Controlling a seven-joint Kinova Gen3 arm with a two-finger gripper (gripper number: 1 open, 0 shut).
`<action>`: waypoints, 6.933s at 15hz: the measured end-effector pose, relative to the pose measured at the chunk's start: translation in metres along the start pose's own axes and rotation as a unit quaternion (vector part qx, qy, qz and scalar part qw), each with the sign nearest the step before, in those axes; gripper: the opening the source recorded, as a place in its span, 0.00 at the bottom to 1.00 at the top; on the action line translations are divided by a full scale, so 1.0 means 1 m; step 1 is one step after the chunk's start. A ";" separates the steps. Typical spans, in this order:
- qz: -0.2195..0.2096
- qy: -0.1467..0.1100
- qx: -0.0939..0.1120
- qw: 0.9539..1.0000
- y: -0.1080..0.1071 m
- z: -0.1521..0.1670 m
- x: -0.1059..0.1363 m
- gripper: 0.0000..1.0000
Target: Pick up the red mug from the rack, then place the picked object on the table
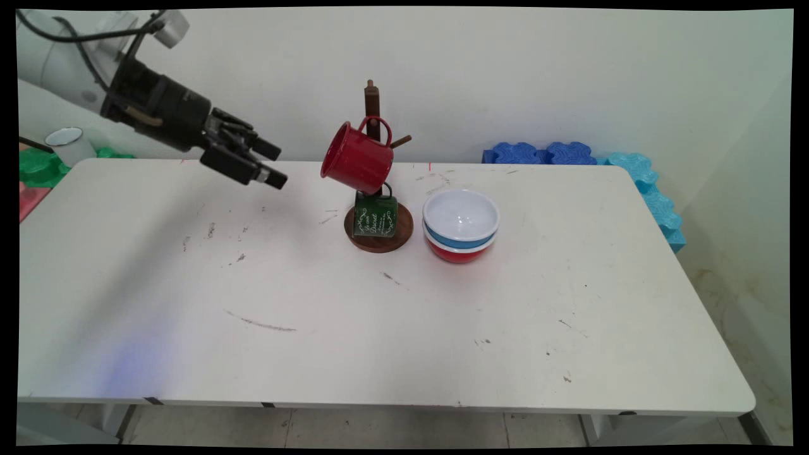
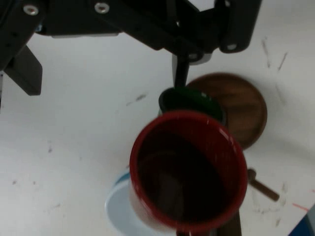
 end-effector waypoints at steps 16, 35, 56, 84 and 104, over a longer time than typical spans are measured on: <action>-0.042 0.028 0.006 0.999 0.015 0.054 0.036 1.00; -0.051 0.030 0.017 0.998 0.014 0.087 0.044 0.00; -0.047 0.032 0.019 0.998 0.016 0.091 0.046 0.00; -0.018 0.005 -0.013 1.000 0.056 0.060 0.025 0.00; 0.079 -0.117 0.058 0.988 0.020 0.032 -0.038 0.00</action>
